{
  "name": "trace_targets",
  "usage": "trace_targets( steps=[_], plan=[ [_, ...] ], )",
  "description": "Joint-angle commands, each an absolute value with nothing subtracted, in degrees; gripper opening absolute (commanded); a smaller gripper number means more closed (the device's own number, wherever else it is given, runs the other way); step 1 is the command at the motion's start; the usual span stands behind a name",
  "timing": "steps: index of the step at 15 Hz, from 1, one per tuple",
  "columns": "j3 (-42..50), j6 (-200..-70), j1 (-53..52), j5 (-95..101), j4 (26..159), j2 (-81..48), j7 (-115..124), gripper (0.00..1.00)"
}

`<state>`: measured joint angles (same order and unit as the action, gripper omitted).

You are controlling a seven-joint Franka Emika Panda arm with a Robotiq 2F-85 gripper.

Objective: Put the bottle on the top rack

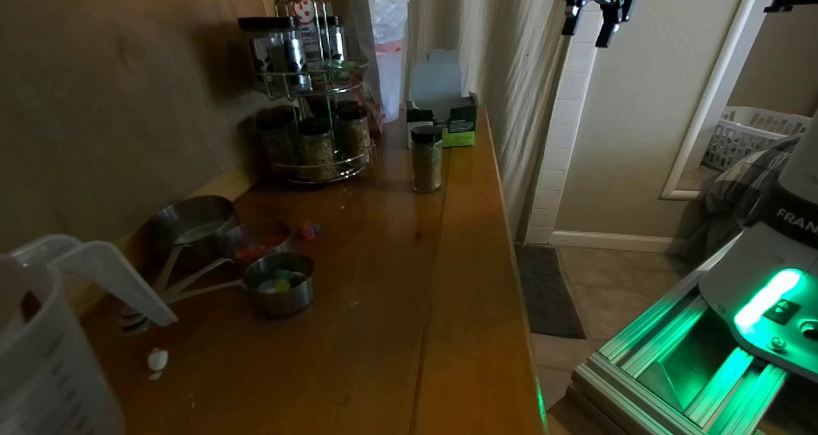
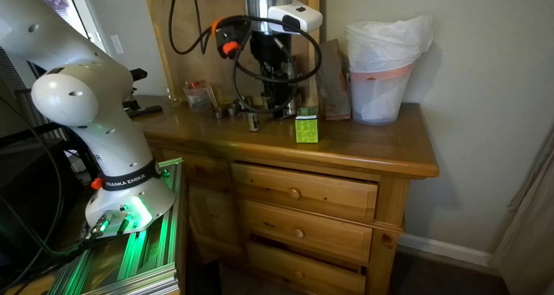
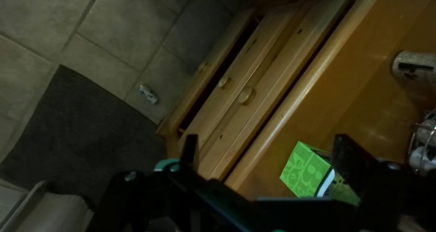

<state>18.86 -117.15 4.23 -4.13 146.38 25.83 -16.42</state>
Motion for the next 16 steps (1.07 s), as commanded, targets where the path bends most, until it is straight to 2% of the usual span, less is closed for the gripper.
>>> trace_targets(
  steps=[1,9,10,16],
  plan=[
    [17.3,-117.0,5.9,-4.9,146.3,25.6,-17.1,1.00],
    [5.9,-117.1,-4.5,-8.4,163.2,44.2,-21.4,1.00],
    [3.9,-116.2,-7.6,-9.7,158.1,41.2,-20.2,1.00],
    [-14.5,-126.7,-13.6,-4.0,157.9,40.8,-3.3,1.00]
  ],
)
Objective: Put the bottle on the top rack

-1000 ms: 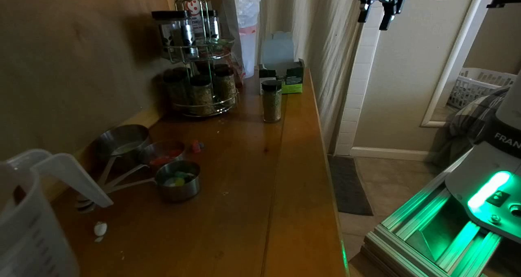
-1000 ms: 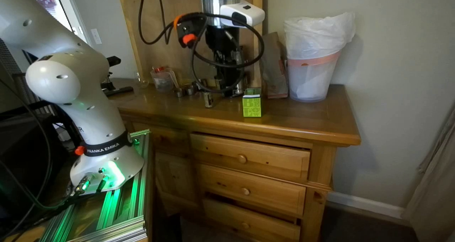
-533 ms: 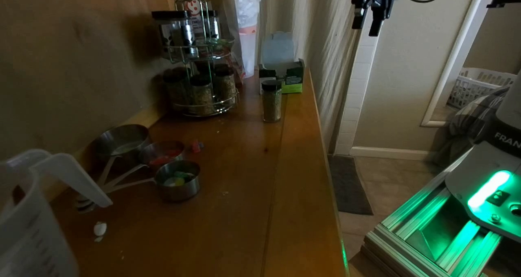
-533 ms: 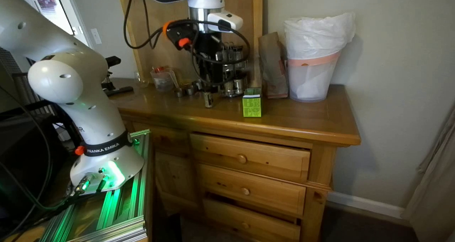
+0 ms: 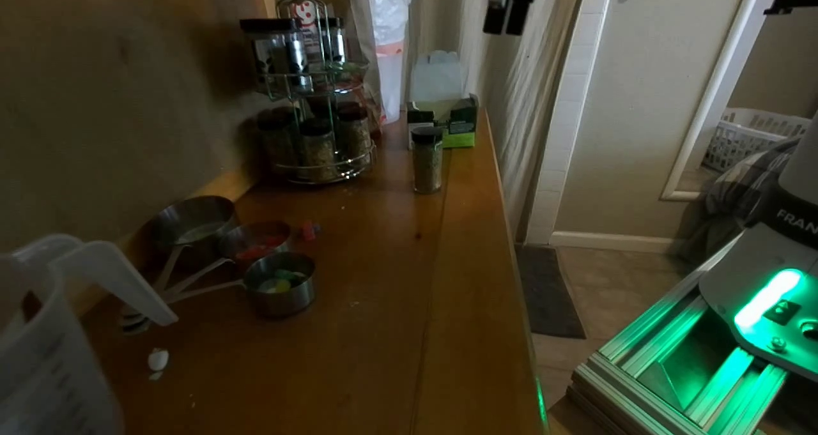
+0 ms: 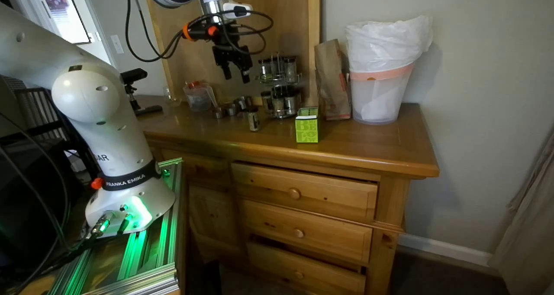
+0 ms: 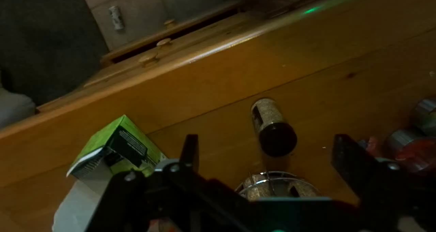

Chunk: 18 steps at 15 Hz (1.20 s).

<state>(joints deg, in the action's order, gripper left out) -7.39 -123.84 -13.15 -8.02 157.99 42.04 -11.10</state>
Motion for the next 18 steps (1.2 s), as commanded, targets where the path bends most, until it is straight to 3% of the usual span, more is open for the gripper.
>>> trace_targets(
  steps=[1,9,18],
  plan=[
    [-17.3,-126.1,-13.0,-1.7,157.9,40.1,0.1,1.00],
    [-18.2,-124.5,-15.1,0.2,158.1,39.6,2.2,1.00],
    [-16.6,-136.1,-16.2,-1.2,151.6,20.4,-2.3,1.00]
  ],
)
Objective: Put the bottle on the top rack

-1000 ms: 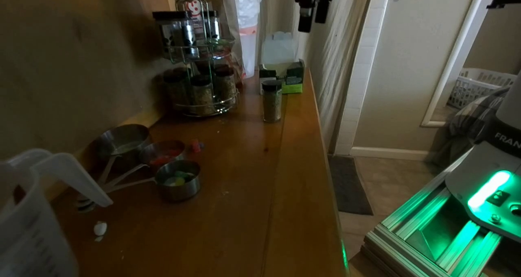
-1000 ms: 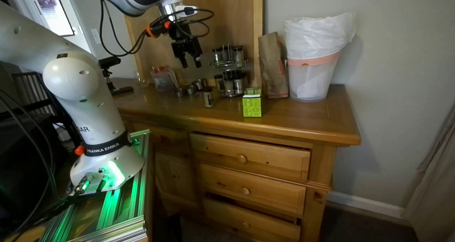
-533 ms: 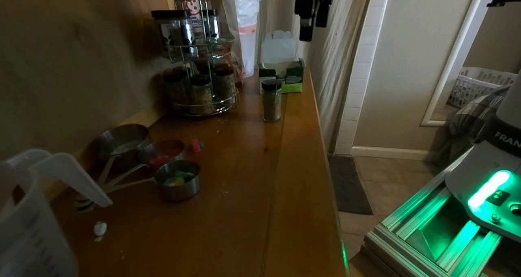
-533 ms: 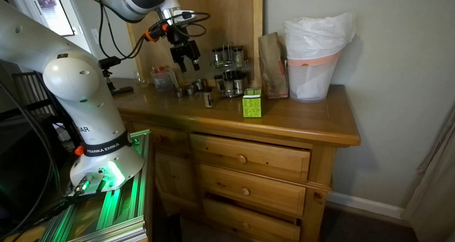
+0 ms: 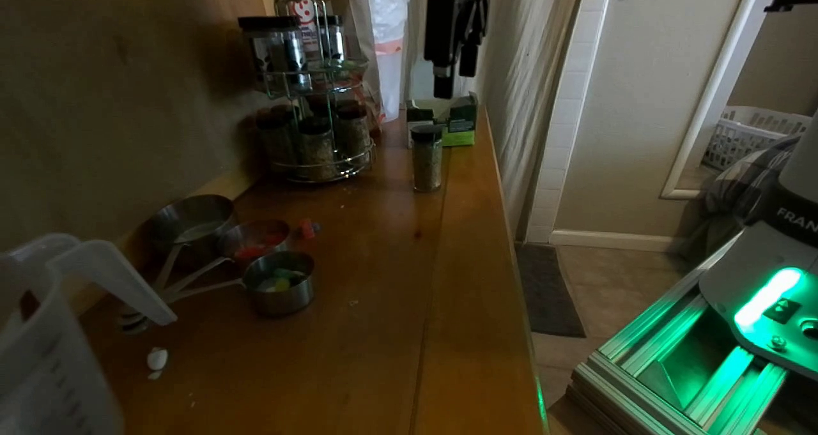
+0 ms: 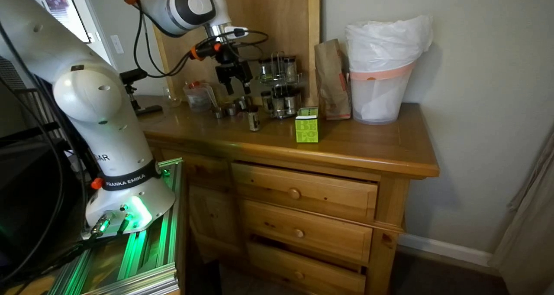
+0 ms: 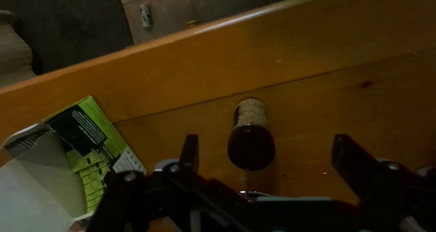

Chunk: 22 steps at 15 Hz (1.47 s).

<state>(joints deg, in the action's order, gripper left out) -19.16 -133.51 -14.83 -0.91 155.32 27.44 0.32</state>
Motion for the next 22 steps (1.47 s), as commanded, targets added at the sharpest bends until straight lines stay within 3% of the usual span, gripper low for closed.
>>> trace_targets(
  steps=[1,11,13,18,19,22],
  plan=[
    [-16.2,-136.7,-16.4,-1.4,151.3,19.2,-3.1,1.00],
    [-13.8,-141.2,-16.3,-2.3,150.9,10.5,-8.0,1.00],
    [-13.5,-142.5,-16.3,-3.3,150.6,9.3,-8.9,0.96],
    [-13.2,-145.2,-16.2,-5.5,149.9,6.8,-10.8,0.75],
    [-13.3,-145.3,-16.0,-5.3,149.8,6.7,-10.6,0.58],
    [-13.3,-145.2,-15.6,-4.5,149.7,7.2,-9.8,0.36]
  ],
)
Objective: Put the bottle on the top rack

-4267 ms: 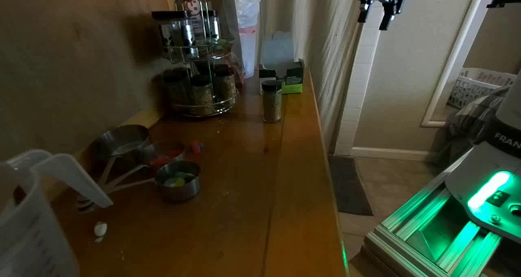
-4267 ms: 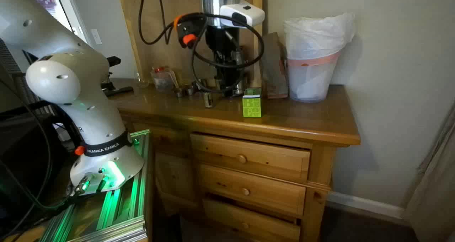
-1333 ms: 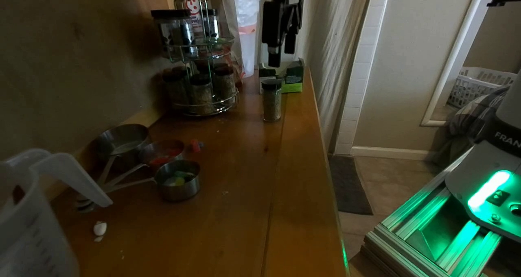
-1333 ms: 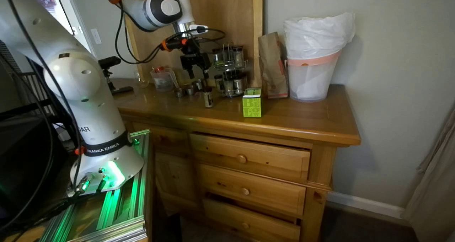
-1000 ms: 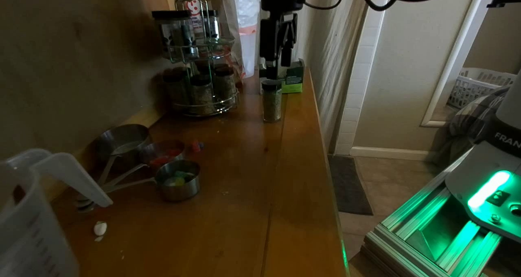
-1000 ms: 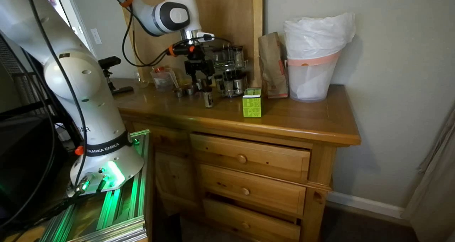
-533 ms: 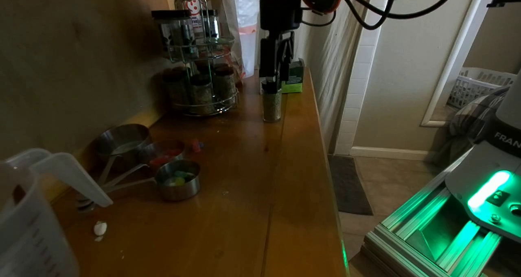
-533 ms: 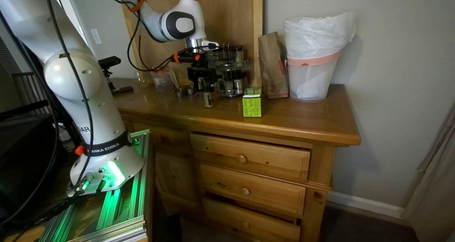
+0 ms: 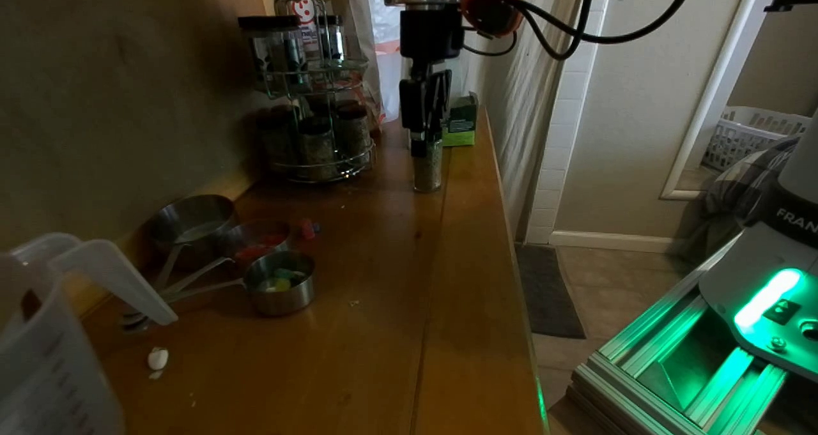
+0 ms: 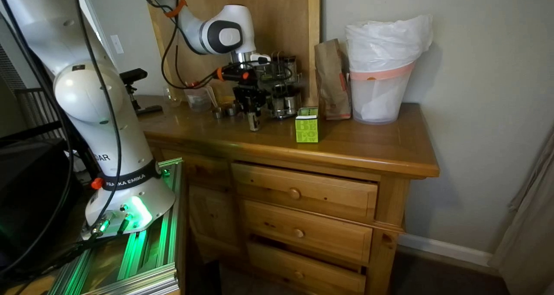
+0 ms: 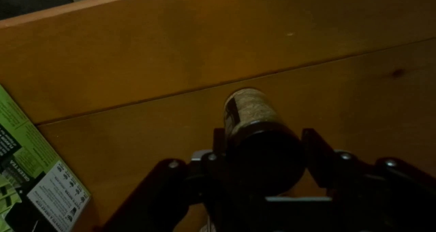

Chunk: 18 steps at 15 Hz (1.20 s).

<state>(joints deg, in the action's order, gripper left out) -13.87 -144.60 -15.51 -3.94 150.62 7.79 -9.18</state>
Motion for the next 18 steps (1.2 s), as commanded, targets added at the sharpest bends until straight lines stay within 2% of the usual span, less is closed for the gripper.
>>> trace_targets(
  steps=[1,2,6,10,13,14,15,16,17,18],
  plan=[
    [-13.5,-143.9,-15.3,-3.0,149.7,8.0,-8.4,0.30],
    [-13.5,-142.8,-15.1,-2.5,149.8,8.9,-7.7,0.25],
    [-14.3,-135.4,-15.8,-1.3,149.1,18.3,-5.7,0.25],
    [-14.4,-127.6,-15.8,0.0,143.0,26.4,-4.2,0.25],
    [-13.7,-124.2,-14.7,-0.3,136.4,28.1,-2.2,0.25],
    [-13.6,-126.9,-15.8,-1.1,139.7,27.6,-3.9,0.25],
    [-13.5,-126.0,-15.7,-1.2,138.6,28.3,-3.9,0.50],
    [-13.5,-126.0,-15.8,-1.2,138.7,28.5,-3.9,0.50],
    [-13.5,-126.0,-15.8,-1.2,139.1,28.3,-3.9,0.25],
    [-13.4,-126.5,-15.8,-1.9,137.9,26.5,-3.5,0.25]
  ],
)
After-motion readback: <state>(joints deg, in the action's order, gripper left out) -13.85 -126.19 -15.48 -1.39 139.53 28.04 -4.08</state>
